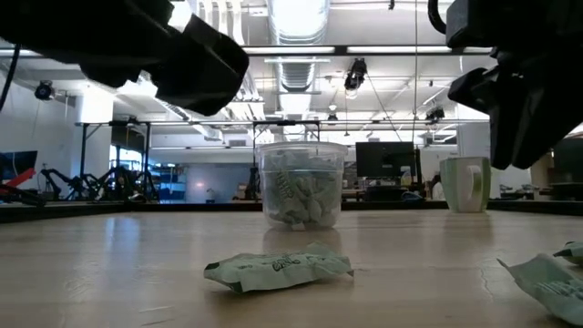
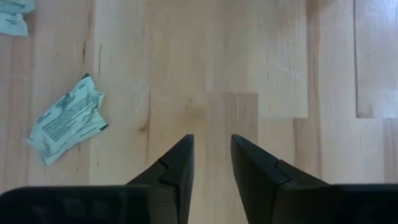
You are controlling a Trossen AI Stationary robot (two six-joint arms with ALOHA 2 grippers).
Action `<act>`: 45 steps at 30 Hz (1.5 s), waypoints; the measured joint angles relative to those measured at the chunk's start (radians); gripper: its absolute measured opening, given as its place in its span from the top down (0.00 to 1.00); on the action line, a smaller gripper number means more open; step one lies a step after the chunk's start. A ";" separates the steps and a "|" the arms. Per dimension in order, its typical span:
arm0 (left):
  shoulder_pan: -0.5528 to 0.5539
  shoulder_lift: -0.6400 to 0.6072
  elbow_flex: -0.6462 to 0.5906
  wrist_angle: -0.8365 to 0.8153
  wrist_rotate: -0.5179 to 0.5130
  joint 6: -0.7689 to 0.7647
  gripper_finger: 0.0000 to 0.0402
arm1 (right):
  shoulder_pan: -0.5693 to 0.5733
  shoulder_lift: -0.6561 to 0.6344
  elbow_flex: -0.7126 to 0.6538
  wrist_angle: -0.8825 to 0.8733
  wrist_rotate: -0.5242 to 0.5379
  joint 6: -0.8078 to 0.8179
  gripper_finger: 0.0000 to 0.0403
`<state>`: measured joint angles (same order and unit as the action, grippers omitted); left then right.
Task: Pick and place Stevia / Truvia into bins
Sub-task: Put the light green stevia packet into the transparent container
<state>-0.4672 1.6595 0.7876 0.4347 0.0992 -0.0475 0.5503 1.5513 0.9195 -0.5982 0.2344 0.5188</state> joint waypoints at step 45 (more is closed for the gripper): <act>-0.038 0.330 0.037 0.281 -0.101 0.036 0.58 | 0.001 0.000 0.004 0.032 0.001 -0.002 0.84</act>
<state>-0.5053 1.9896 0.8242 0.7155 -0.0019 -0.0114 0.5509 1.5513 0.9237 -0.5667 0.2352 0.5163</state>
